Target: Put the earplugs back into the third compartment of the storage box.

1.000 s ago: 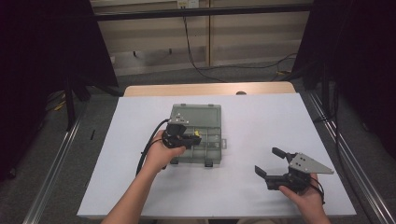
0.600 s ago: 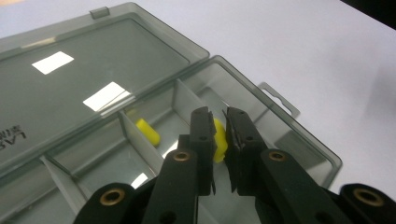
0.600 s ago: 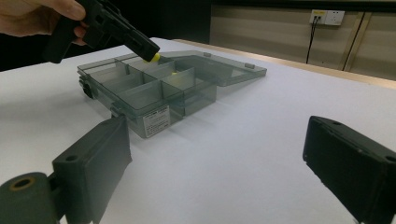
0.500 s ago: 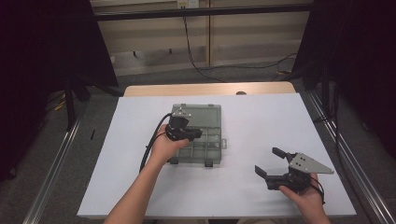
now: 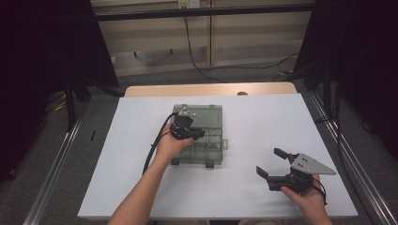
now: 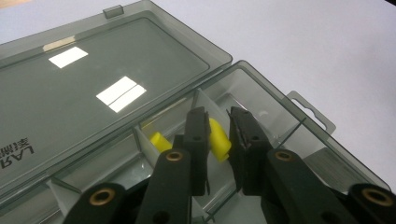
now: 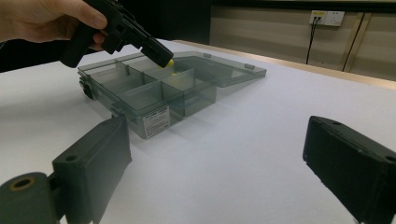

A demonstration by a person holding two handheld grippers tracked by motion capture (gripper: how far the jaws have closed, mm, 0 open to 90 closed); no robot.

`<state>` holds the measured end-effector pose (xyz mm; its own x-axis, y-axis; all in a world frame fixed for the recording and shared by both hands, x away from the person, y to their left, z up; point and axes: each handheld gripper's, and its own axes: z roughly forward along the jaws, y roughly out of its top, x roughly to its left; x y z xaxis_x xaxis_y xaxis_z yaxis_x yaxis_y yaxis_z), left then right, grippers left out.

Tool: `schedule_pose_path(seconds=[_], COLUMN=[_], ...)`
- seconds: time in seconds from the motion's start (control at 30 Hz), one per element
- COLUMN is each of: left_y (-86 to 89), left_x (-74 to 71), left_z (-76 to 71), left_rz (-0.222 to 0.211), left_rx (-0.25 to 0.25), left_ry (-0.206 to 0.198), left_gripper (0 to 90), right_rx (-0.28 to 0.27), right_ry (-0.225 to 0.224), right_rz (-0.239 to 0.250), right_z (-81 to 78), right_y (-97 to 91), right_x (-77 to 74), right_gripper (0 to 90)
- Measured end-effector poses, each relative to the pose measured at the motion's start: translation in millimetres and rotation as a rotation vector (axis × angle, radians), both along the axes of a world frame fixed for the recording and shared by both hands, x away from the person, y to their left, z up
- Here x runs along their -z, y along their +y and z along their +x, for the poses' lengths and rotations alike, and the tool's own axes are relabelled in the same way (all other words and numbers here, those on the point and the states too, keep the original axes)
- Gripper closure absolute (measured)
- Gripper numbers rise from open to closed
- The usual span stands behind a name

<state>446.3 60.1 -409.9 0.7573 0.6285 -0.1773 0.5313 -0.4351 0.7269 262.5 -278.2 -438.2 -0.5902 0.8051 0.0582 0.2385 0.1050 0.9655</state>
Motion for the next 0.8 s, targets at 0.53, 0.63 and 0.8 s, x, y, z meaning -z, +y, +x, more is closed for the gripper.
schedule_pose_path(seconds=[0.53,0.63,0.8], left_y=[13.0,18.5,28.1], left_x=[-8.8,-12.5,-16.2], left_z=[-2.3,-2.3,-1.8], left_rz=[-0.018,-0.033,-0.034], left_rx=[-0.022,-0.034,-0.045], left_ry=[-0.023,-0.013,-0.026], left_gripper=[48.6,40.4,34.0], right_rx=[0.002,0.004,0.002], right_ry=[0.004,0.003,0.007], right_rz=[-0.004,-0.005,-0.008], right_z=[-0.1,0.0,0.4], right_y=[0.0,-0.1,0.8], right_x=[0.9,0.9,1.8], right_gripper=[7.4,7.3,7.3])
